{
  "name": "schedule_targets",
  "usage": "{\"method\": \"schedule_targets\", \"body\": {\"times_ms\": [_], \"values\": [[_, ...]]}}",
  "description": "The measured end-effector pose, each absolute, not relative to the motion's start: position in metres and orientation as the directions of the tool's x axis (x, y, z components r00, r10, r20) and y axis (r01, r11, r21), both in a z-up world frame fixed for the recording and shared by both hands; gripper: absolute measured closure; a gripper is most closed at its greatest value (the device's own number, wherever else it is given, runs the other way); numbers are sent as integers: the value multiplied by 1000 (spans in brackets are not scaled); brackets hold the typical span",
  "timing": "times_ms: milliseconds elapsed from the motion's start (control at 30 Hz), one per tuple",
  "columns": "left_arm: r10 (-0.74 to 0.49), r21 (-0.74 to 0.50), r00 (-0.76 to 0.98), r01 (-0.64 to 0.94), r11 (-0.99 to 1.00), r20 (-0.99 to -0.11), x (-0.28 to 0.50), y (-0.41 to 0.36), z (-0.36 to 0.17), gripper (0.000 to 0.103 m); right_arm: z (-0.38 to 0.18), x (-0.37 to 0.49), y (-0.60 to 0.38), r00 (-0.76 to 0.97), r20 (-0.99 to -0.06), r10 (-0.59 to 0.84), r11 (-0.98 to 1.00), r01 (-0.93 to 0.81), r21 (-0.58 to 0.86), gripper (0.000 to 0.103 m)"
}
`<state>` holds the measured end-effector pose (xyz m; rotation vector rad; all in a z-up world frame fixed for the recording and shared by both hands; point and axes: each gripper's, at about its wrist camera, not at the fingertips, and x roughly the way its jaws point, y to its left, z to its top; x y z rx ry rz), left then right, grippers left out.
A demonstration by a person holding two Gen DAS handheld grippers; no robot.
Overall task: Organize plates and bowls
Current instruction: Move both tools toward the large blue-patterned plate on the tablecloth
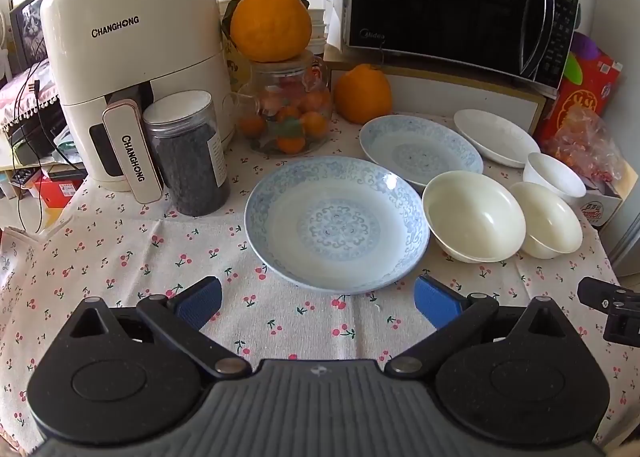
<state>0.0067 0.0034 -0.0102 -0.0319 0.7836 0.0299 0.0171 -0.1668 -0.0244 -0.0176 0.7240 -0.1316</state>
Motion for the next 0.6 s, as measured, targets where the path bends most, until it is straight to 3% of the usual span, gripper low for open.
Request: {"method": "schedule_targets", "body": {"times_ms": [600], "values": [[9,-34,697,-48,998,-717,8,7,-12,0,-27,18,-166,738,-658,-147,989,126,-81,0]]}}
